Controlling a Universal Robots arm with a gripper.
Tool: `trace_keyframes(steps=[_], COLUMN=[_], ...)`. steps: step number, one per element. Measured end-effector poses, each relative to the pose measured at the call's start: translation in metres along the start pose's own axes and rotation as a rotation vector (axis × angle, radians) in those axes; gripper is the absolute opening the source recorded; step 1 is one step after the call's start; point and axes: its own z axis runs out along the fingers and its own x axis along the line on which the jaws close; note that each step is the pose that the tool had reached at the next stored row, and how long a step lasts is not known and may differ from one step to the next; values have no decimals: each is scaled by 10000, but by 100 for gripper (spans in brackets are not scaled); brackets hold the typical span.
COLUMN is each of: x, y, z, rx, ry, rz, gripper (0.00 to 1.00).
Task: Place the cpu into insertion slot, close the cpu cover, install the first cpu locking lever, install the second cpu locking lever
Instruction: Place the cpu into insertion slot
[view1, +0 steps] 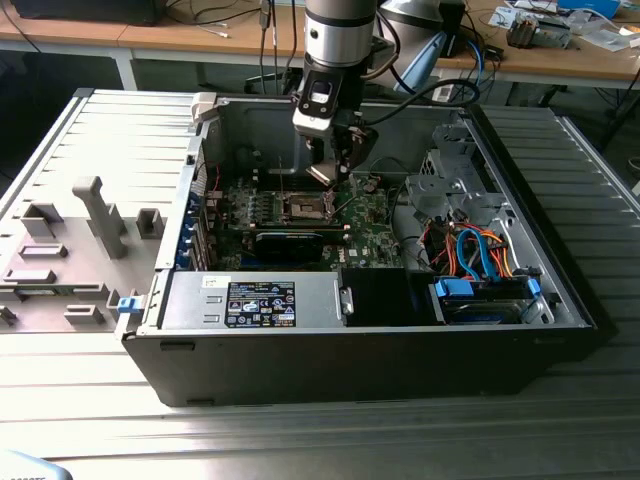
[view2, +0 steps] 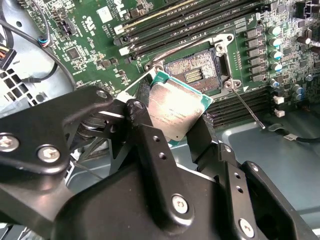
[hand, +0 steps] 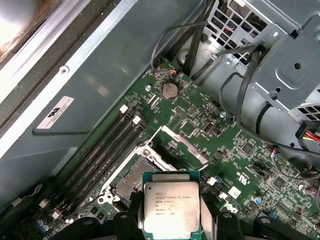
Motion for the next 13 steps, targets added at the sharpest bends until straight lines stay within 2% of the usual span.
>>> trace_keyframes(steps=[13], x=[0], y=[0], z=[2], rx=[26], ry=[-44], rz=[454], gripper=[54])
